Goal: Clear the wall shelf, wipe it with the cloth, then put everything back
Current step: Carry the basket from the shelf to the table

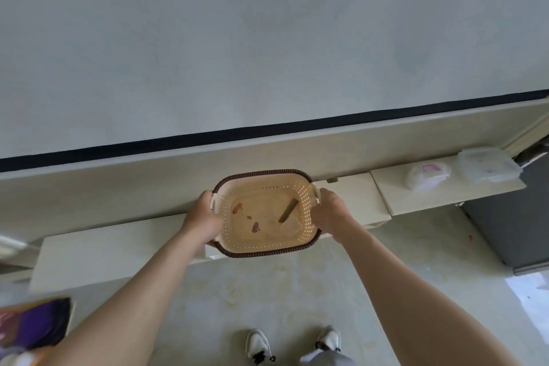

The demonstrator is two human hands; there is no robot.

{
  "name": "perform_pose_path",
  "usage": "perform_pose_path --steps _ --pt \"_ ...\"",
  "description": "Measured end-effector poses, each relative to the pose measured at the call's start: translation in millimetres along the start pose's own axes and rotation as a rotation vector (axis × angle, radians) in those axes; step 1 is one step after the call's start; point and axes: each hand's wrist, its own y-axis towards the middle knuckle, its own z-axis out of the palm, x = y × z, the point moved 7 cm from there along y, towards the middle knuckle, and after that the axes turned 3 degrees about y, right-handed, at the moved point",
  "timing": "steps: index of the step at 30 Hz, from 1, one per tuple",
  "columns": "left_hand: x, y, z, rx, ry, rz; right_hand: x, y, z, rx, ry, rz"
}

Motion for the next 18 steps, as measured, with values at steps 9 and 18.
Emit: perform_pose_path --steps 9,18 --pt "38 -58 -20 -0.03 -0.049 -0.033 -5 -40 29 0.03 0.043 -0.023" --pt "94 -125 -8 -0.05 0.0 -0.106 -52 -86 79 0.121 0.062 -0.005"
